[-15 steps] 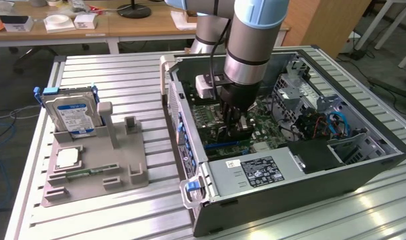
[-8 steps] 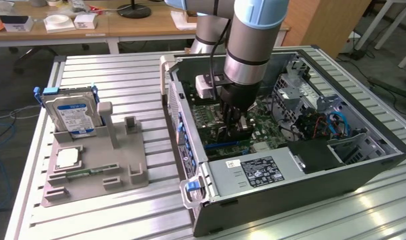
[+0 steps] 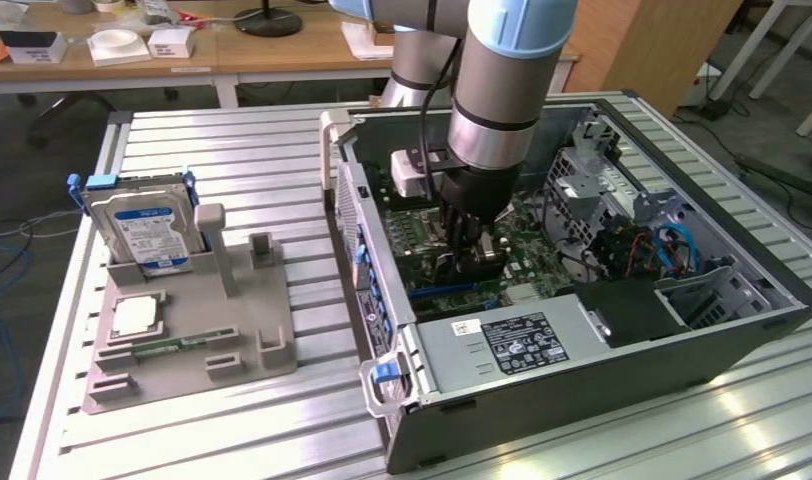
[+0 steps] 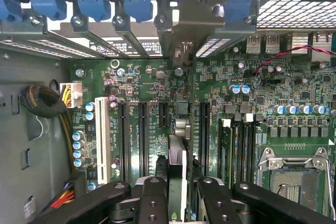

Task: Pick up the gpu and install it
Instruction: 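Insert the gpu into the slot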

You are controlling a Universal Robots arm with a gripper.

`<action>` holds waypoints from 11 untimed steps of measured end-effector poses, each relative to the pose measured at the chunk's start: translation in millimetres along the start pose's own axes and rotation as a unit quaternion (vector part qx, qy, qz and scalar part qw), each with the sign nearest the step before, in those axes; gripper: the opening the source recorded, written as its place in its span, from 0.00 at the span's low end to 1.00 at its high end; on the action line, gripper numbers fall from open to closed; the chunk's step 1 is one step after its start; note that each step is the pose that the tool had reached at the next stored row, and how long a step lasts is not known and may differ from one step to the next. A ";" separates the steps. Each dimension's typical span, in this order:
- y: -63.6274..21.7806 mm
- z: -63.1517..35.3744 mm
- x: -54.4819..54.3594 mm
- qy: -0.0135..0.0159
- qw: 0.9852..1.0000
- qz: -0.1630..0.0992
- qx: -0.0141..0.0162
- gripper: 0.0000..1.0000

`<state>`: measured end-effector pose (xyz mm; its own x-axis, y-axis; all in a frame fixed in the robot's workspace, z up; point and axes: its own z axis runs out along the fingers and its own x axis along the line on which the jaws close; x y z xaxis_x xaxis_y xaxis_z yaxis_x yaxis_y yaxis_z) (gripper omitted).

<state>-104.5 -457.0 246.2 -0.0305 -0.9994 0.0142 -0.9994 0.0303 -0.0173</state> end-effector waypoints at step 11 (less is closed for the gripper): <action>0.0 1.3 -0.3 0.000 1.000 0.000 0.000 0.27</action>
<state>-104.5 -456.7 244.9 -0.0304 -0.9994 0.0141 -0.9994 0.0301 -0.0174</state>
